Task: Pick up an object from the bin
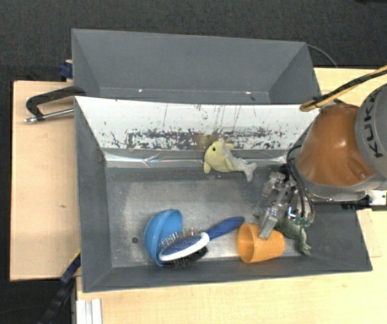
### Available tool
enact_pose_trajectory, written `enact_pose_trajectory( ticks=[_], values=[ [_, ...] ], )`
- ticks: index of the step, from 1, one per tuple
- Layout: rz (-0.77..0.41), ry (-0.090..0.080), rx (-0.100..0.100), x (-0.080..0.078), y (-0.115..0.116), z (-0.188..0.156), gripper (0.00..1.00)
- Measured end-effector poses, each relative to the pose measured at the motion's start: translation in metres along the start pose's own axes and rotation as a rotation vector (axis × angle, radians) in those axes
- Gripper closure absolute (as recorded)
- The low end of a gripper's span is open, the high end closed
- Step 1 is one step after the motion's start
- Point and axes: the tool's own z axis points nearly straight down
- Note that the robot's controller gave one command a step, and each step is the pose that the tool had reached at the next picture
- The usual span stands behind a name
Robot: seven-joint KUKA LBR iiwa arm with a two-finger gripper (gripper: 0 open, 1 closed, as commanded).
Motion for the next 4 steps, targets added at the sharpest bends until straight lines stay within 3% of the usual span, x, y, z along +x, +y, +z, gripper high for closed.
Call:
enact_pose_trajectory(
  ticks=[1, 2, 3, 4],
  values=[
    [-0.005, 0.016, 0.001, 0.007, 0.003, 0.008, 1.0],
    [-0.005, 0.02, 0.002, 0.009, 0.002, 0.009, 0.0],
    [-0.045, 0.025, 0.005, -0.067, -0.037, -0.003, 0.0],
    [-0.049, 0.036, 0.004, -0.062, -0.033, -0.001, 1.0]
  ],
)
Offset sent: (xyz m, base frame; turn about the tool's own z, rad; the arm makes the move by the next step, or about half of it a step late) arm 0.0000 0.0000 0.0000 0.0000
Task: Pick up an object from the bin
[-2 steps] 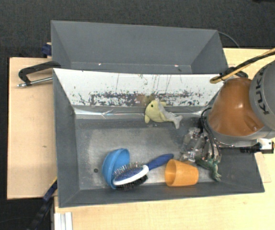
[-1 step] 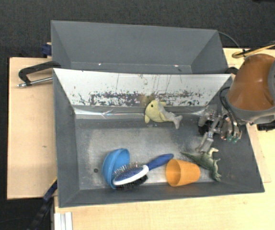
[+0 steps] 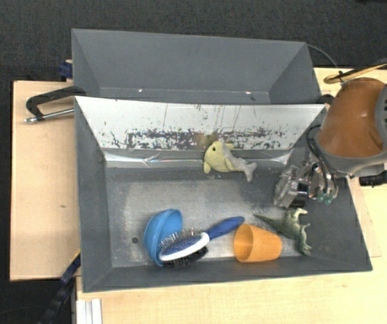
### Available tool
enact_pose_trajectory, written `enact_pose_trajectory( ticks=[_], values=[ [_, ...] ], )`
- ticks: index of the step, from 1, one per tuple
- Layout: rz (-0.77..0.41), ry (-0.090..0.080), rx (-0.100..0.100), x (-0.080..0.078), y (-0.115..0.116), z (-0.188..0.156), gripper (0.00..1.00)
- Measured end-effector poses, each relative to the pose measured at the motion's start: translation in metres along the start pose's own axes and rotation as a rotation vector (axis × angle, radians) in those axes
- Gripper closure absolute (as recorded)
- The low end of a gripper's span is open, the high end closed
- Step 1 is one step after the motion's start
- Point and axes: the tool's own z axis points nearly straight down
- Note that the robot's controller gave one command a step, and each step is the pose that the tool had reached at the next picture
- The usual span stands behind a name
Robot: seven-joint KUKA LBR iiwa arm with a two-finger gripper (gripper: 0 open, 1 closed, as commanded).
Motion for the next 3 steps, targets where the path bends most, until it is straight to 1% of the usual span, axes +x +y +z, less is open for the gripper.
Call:
enact_pose_trajectory(
  ticks=[1, 2, 3],
  values=[
    [0.0, 0.0, 0.0, 0.0, 0.0, 0.0, 0.0],
    [-0.445, -0.002, 0.0, -0.013, -0.008, -0.008, 0.0],
    [-0.639, 0.0, -0.003, -0.034, -0.015, -0.001, 0.0]
  ],
)
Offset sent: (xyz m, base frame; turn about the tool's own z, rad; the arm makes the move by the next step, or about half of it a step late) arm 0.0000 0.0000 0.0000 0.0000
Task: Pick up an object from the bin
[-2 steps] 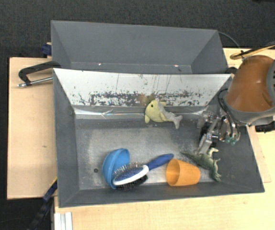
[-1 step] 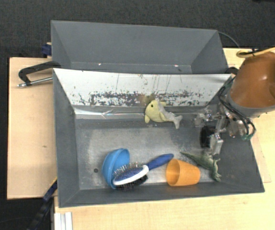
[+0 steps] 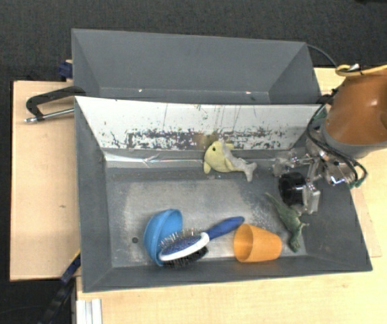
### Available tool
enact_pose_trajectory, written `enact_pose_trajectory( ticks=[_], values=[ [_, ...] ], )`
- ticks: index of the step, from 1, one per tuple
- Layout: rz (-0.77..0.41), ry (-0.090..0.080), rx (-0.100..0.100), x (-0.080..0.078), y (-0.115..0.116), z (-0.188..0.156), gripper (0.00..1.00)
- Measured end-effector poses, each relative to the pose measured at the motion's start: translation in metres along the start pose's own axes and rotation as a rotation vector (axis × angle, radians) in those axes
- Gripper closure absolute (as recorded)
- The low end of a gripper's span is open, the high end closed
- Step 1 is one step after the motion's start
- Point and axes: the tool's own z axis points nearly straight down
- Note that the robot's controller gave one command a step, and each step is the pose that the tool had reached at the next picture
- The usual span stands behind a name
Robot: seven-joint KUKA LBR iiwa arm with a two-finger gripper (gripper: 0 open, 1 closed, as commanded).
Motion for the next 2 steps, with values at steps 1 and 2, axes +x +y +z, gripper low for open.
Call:
enact_pose_trajectory(
  ticks=[1, 2],
  values=[
    [-0.327, -0.002, 0.0, -0.0092, -0.0023, 0.0019, 0.0],
    [-0.326, 0.0, 0.0, -0.0085, -0.0033, 0.0019, 1.0]
  ],
)
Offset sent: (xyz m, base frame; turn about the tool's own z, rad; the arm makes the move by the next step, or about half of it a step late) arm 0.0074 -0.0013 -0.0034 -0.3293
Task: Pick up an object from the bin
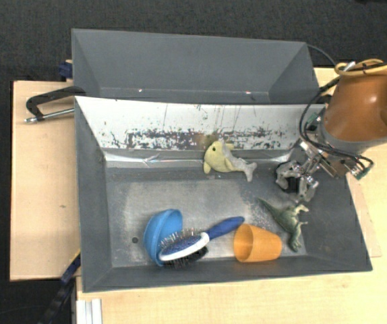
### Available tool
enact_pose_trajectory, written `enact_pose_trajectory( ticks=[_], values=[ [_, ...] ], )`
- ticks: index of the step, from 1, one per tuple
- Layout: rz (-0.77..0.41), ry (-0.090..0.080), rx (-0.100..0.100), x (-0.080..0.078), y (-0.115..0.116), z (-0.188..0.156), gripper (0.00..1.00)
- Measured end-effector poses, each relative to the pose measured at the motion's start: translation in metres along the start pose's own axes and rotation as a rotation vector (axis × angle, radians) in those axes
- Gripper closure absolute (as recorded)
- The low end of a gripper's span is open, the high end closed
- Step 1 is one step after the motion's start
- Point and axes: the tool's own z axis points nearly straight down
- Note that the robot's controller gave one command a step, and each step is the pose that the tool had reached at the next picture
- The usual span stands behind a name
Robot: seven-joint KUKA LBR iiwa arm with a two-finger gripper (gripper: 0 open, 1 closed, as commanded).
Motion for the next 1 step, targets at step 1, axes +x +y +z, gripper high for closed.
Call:
enact_pose_trajectory(
  ticks=[1],
  values=[
    [0.062, -0.002, 0.002, -0.0028, -0.0045, -0.0095, 1.0]
  ],
)
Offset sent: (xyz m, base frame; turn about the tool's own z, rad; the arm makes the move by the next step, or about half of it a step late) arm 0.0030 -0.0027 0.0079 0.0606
